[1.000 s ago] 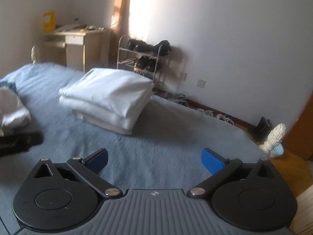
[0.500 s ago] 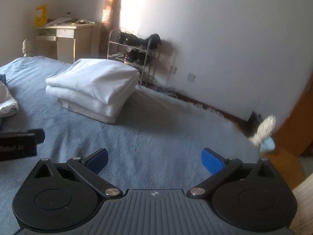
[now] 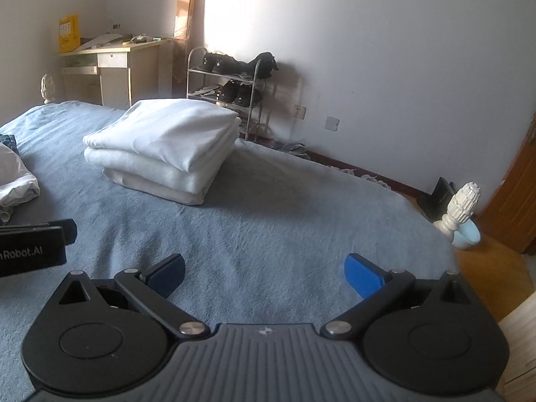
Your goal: Fold clothes
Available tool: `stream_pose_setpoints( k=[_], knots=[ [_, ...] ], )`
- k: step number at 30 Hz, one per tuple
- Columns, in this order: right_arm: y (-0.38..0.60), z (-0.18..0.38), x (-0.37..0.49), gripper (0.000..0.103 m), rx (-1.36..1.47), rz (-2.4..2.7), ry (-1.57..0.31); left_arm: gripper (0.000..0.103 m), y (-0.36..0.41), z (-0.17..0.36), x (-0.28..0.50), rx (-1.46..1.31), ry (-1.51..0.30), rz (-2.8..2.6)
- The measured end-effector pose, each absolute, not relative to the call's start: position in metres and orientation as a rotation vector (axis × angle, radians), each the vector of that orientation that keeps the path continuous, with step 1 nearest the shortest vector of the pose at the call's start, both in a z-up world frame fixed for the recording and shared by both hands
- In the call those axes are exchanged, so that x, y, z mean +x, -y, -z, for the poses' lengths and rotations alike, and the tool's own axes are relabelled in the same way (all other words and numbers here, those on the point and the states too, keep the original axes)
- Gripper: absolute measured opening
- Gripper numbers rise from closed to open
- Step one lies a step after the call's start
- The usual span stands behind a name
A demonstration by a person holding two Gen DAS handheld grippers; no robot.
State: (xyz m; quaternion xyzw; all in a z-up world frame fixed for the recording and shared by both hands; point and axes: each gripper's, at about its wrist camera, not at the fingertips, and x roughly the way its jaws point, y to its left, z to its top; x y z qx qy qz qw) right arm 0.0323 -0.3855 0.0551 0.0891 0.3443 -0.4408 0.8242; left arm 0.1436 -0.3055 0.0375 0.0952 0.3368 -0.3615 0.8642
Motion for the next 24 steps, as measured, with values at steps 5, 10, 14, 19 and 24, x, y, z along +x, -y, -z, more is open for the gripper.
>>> stream_pose_setpoints(
  k=[5,10,14,19,24],
  knots=[
    [0.381,-0.057,0.031,0.103,0.185,0.937,-0.724,0.099,0.302,-0.042,0.141,0.195,-0.697,0.754],
    [0.377,-0.058,0.033,0.103,0.183,0.931,-0.723,0.099,0.298,-0.042,0.141,0.186,-0.712,0.748],
    [0.374,-0.06,0.033,0.103,0.174,0.929,-0.718,0.099,0.296,-0.041,0.141,0.181,-0.721,0.742],
    [0.374,-0.059,0.033,0.103,0.171,0.93,-0.725,0.099,0.296,-0.041,0.14,0.183,-0.725,0.748],
    [0.374,-0.059,0.032,0.103,0.176,0.933,-0.726,0.1,0.297,-0.04,0.139,0.187,-0.73,0.753]
  ],
)
